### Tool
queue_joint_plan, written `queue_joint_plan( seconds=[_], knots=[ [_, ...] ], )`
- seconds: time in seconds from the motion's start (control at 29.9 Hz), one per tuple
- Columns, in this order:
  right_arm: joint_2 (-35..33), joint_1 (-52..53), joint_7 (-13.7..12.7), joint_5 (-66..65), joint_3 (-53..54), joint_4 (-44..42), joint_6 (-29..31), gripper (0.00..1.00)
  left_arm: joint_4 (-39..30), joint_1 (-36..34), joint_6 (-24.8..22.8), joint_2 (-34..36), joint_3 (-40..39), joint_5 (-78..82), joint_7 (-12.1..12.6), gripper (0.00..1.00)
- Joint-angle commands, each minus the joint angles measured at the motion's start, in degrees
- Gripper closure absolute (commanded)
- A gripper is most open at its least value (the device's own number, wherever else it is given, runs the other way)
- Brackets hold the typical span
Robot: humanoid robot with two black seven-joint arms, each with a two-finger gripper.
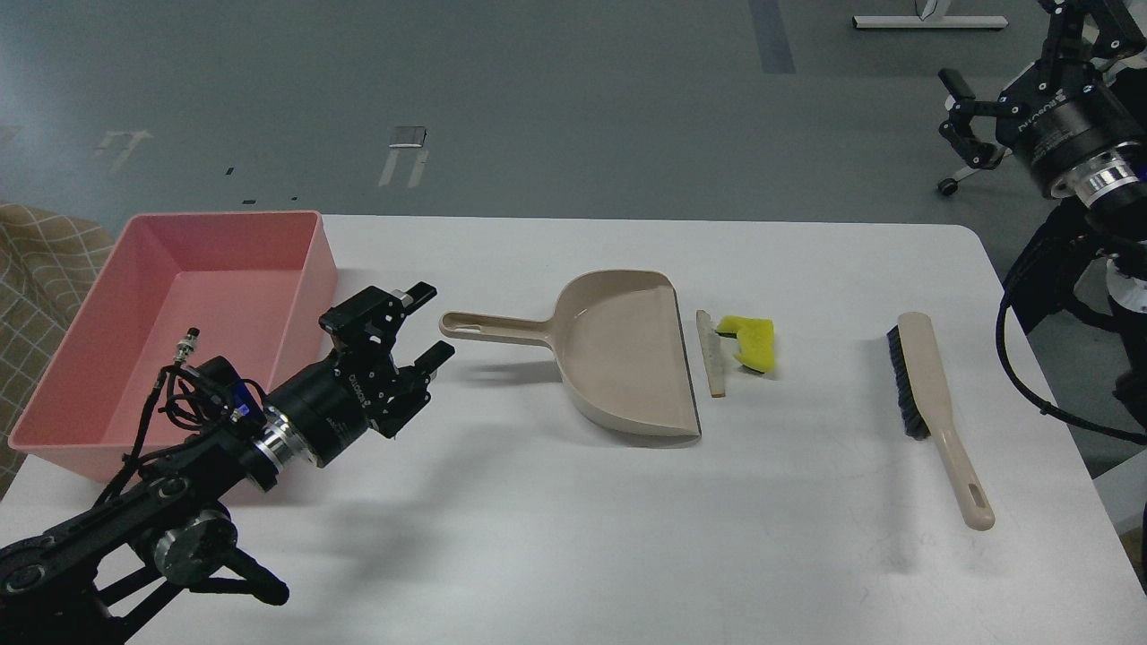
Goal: Sweep and dump garbage into bin
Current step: 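Grasp the beige dustpan handle with the left gripper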
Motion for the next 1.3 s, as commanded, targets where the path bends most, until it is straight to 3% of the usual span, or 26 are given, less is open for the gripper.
queue_joint_plan(
  seconds=[0.0,0.27,0.47,0.63,1.27],
  knots=[
    [-0.6,0.0,0.0,0.0,0.1,-0.2,0.0,0.00,1.3,-1.7,1.5,-1.6,2.2,2.2,1.7,0.37],
    [-0.4,-0.8,0.0,0.0,0.8,-0.1,0.0,0.00,7.7,-8.7,2.0,-4.7,9.2,2.2,2.5,0.37],
    [-1.1,-1.5,0.0,0.0,1.2,-0.1,0.0,0.00,9.9,-10.5,2.8,-7.4,9.4,2.1,2.7,0.37],
    [-1.2,-1.8,0.0,0.0,1.2,-0.1,0.0,0.00,13.5,-12.1,3.2,-10.4,9.5,2.1,6.0,0.37],
    [-0.9,-1.9,0.0,0.0,1.3,-0.2,0.0,0.00,20.3,-16.3,4.4,-12.3,9.5,1.5,6.9,0.37]
  ],
)
